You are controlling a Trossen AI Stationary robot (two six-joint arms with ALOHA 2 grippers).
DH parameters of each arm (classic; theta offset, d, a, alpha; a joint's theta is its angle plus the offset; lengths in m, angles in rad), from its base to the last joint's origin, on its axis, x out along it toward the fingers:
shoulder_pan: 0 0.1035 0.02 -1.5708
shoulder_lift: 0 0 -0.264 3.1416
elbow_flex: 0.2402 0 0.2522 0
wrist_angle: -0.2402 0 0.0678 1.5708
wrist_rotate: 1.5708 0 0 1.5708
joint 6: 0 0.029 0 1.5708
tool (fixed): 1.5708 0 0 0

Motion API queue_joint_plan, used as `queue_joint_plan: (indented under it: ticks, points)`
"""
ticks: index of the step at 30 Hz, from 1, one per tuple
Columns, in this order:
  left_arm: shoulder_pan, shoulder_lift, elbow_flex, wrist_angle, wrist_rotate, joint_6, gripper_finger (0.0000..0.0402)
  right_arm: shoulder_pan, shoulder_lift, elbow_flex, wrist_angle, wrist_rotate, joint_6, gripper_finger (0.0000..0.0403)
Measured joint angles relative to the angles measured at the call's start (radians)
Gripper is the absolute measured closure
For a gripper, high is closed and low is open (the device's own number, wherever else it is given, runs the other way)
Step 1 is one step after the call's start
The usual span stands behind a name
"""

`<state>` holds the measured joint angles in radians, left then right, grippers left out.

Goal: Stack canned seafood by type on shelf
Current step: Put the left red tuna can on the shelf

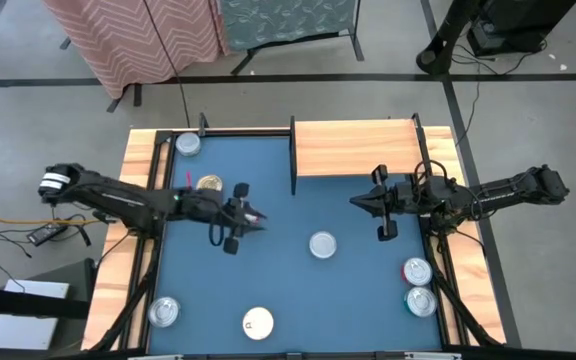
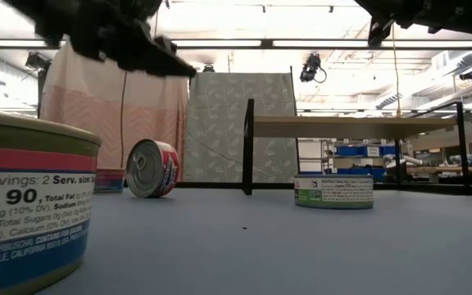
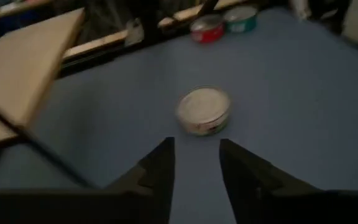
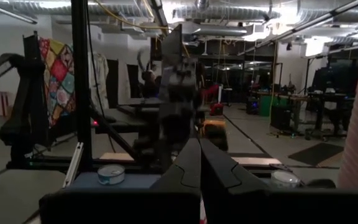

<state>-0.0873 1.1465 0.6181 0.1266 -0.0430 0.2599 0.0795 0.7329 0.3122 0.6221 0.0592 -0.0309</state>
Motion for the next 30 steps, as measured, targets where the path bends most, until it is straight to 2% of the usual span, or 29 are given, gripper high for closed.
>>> queue_joint_plan:
  ticks: [6,11,16,20,23,30]
  points:
    - [0.002,-0.092,0.235,-0.595,-0.068,-0.024,0.023,-0.002,0.0,0.0,-0.01,0.001,-0.042,0.0398]
    - [0.002,-0.101,0.337,-0.887,-0.123,-0.055,0.0229,-0.016,0.0,0.0,-0.011,0.003,-0.056,0.0398]
    - [0.002,-0.1,0.344,-0.919,-0.134,-0.044,0.0213,-0.017,0.0,0.0,-0.012,0.003,-0.057,0.0398]
    - [0.002,-0.082,0.344,-0.935,-0.234,0.015,0.0187,-0.017,0.0,0.0,-0.012,0.002,-0.046,0.0398]
    - [0.002,-0.066,0.344,-0.947,-0.31,0.12,0.0182,-0.016,0.0,0.0,-0.011,0.002,-0.037,0.0398]
    - [0.002,-0.023,0.344,-0.95,-0.315,0.366,0.0188,-0.016,0.0,0.0,-0.016,0.002,-0.025,0.0398]
